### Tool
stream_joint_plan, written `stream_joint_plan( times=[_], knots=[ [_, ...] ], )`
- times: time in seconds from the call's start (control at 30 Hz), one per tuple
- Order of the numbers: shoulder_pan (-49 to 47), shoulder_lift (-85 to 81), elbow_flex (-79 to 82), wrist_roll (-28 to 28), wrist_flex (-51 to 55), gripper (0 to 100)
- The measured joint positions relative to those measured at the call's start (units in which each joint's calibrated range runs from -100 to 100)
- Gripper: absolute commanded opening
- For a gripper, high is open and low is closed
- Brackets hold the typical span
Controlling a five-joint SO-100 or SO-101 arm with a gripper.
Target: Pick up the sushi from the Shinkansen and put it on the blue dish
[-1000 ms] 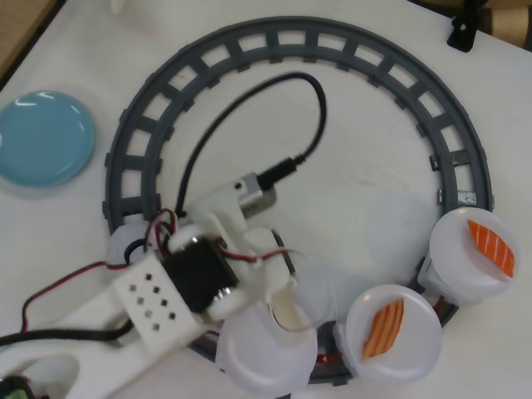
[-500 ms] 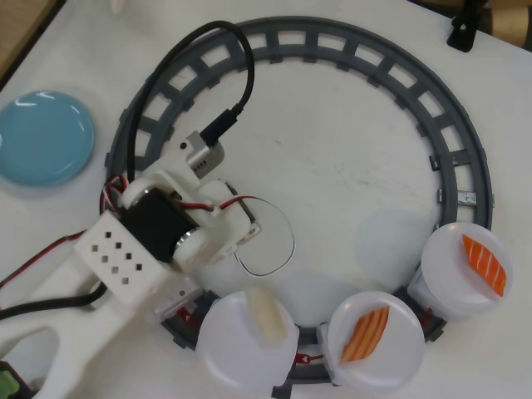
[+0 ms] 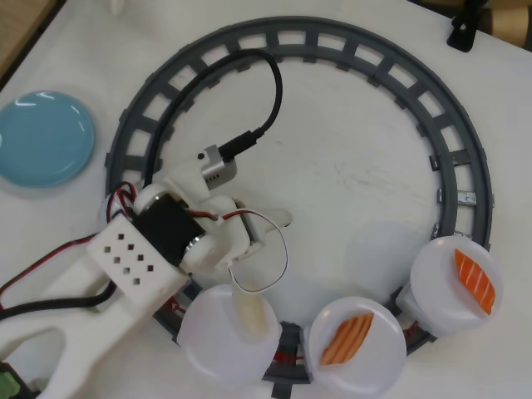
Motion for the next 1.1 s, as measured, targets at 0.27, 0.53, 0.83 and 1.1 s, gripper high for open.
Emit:
stream_joint_plan(
  times=[0.27, 0.53, 0.83, 1.1],
  knots=[
    [3.43, -4.64, 3.66, -2.07, -1.43, 38],
    [4.41, -4.98, 17.57, -2.22, -6.89, 38],
    [4.82, -9.36, 19.67, -2.02, -7.73, 38],
    [3.19, -20.92, 27.36, -1.5, -7.73, 38]
  ],
)
